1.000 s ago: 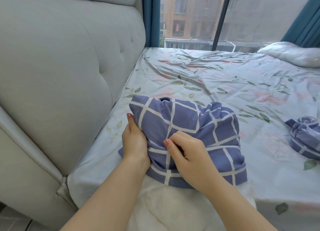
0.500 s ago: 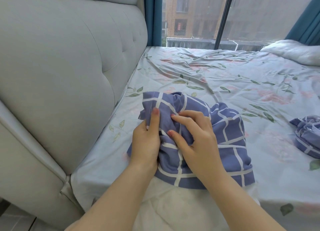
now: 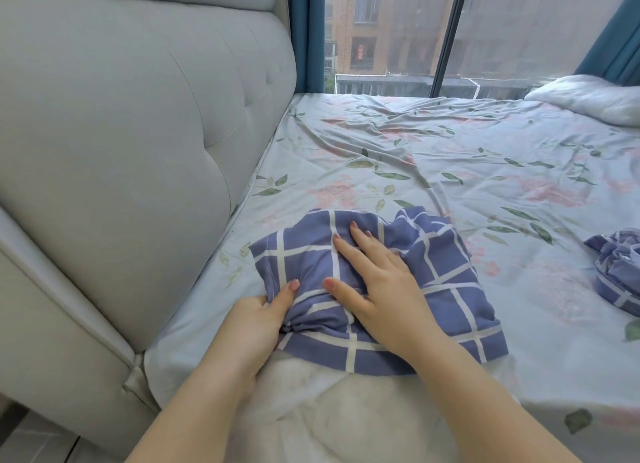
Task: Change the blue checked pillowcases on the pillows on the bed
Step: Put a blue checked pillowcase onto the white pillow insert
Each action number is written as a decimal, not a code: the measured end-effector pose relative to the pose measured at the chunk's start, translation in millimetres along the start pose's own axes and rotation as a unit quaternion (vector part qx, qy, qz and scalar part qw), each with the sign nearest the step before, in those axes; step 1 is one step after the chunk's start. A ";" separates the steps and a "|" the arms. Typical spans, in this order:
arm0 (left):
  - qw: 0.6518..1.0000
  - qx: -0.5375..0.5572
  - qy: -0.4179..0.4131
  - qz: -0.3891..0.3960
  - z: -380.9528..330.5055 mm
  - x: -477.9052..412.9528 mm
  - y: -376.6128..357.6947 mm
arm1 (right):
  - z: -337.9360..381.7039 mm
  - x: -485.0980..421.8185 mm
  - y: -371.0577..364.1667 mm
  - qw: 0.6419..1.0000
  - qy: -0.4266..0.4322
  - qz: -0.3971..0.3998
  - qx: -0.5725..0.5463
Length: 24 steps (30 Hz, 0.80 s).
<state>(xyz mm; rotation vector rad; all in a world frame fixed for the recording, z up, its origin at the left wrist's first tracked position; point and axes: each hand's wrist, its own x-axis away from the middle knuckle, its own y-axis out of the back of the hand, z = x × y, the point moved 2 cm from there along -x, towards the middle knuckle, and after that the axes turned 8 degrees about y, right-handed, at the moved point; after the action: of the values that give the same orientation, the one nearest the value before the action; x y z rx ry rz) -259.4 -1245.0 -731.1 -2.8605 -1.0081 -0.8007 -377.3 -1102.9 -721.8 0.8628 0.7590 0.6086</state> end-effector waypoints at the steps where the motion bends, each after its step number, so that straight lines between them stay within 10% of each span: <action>1: 1.000 -0.018 -0.006 0.002 3.6 1.3 3.9 | -2.6 0.2 1.1 1.000 -0.010 0.003 -0.006; 7: 0.997 -0.061 -0.008 0.034 9.8 9.0 10.6 | -13.7 2.1 8.3 0.999 -0.044 0.012 -0.019; 15: 0.986 0.017 -0.114 -0.116 -15.4 5.5 14.3 | 4.4 21.0 14.7 0.995 0.073 -0.051 -0.045; 24: 0.996 -0.071 -0.016 -0.049 -12.4 -24.7 0.7 | 20.7 35.7 21.5 0.988 0.103 0.085 -0.080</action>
<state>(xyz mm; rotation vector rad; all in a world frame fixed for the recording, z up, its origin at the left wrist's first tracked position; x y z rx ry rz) -281.2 -1262.0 -731.8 -2.9719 -1.1485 -0.8698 -343.5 -1074.7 -706.8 0.7265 0.8155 0.9091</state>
